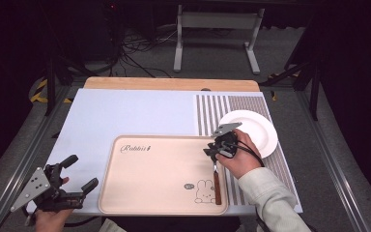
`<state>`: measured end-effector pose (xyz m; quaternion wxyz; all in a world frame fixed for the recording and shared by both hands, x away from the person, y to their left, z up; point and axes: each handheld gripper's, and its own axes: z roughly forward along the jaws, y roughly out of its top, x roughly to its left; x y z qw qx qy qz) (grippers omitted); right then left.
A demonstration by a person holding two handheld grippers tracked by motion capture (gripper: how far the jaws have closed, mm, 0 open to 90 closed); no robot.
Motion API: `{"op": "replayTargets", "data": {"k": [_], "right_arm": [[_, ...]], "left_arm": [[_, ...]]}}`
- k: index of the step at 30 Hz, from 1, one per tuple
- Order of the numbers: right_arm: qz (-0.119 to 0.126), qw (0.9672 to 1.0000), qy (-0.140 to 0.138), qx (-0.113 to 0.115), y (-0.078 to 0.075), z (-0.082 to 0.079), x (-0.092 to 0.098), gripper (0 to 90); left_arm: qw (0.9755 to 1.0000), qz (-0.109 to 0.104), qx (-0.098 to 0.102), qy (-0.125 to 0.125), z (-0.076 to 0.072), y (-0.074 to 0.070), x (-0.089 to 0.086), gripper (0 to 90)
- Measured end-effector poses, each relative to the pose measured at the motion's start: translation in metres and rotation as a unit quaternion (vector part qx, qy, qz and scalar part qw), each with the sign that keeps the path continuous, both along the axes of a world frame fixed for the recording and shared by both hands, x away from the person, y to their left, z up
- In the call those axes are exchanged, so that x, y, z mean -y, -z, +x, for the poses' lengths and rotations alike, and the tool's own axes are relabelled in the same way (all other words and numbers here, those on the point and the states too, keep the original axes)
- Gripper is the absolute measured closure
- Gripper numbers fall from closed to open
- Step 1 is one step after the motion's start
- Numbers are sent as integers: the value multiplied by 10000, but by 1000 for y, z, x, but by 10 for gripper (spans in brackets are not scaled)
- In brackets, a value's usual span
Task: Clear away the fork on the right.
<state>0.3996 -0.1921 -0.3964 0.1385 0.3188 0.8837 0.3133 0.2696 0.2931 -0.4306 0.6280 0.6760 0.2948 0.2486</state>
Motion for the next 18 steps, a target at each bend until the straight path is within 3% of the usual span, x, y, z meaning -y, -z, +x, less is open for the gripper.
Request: {"op": "replayTargets", "data": {"k": [3,5,11,18], "right_arm": [[457,9984,-62,321,-8,-6,9,392],[698,9961,-105,534,-13,-11,17,306],[1166,9894,-89,858,-21,-28,41,247],[1636,9784,116,1259,-23,-47,77,164]], "left_arm": [[10000,14,-8,-1,0,1,0,0],[10000,8,-23,-3,0,1,0,0],[10000,4,-11,-17,0,0,0,0],[10000,-6,8,-45,0,0,-1,0]]}}
